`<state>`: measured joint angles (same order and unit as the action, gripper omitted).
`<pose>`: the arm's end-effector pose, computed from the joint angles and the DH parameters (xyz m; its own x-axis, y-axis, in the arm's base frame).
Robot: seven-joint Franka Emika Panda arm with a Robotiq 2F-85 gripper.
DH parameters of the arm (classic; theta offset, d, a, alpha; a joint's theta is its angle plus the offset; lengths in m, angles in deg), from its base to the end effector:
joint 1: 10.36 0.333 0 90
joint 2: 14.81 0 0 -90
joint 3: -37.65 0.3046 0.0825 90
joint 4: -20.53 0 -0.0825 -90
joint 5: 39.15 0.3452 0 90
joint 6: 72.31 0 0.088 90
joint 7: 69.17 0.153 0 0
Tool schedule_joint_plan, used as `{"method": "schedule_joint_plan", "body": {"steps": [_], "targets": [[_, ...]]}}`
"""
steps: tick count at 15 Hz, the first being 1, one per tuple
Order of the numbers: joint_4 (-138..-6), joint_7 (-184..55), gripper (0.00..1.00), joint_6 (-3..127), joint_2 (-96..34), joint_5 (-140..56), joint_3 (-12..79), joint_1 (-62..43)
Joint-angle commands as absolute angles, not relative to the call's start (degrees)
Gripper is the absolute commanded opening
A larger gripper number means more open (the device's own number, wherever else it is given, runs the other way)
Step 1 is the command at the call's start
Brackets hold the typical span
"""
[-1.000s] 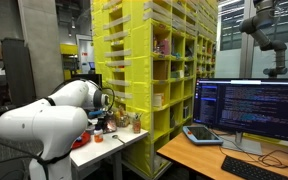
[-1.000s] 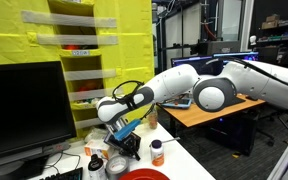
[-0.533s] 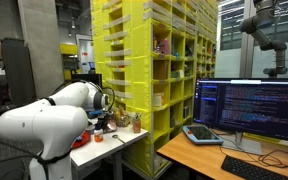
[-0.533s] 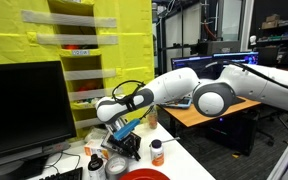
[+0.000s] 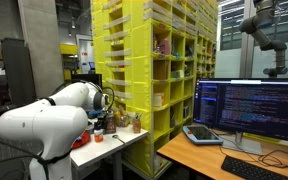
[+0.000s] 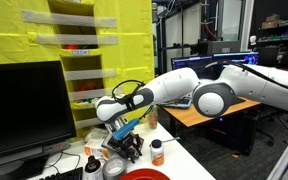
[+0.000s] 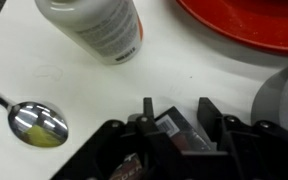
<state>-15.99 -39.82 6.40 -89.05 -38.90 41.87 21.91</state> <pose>0.5429 0.3776 0.1158 0.8670 0.0266 -0.4975 0.1410 -0.9708 0.1938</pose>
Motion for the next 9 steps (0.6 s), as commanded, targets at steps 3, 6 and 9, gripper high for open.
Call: {"method": "schedule_joint_plan", "body": {"steps": [3, 6, 9], "targets": [[-15.06, -36.79, 0.94, 11.79, -90.25, -37.81, 42.75, 23.28], [-16.01, -38.12, 0.88, 9.4, -89.07, -38.87, 42.23, 22.82], [-16.03, -37.65, 1.0, 10.46, -89.17, -38.86, 42.25, 23.22]]}}
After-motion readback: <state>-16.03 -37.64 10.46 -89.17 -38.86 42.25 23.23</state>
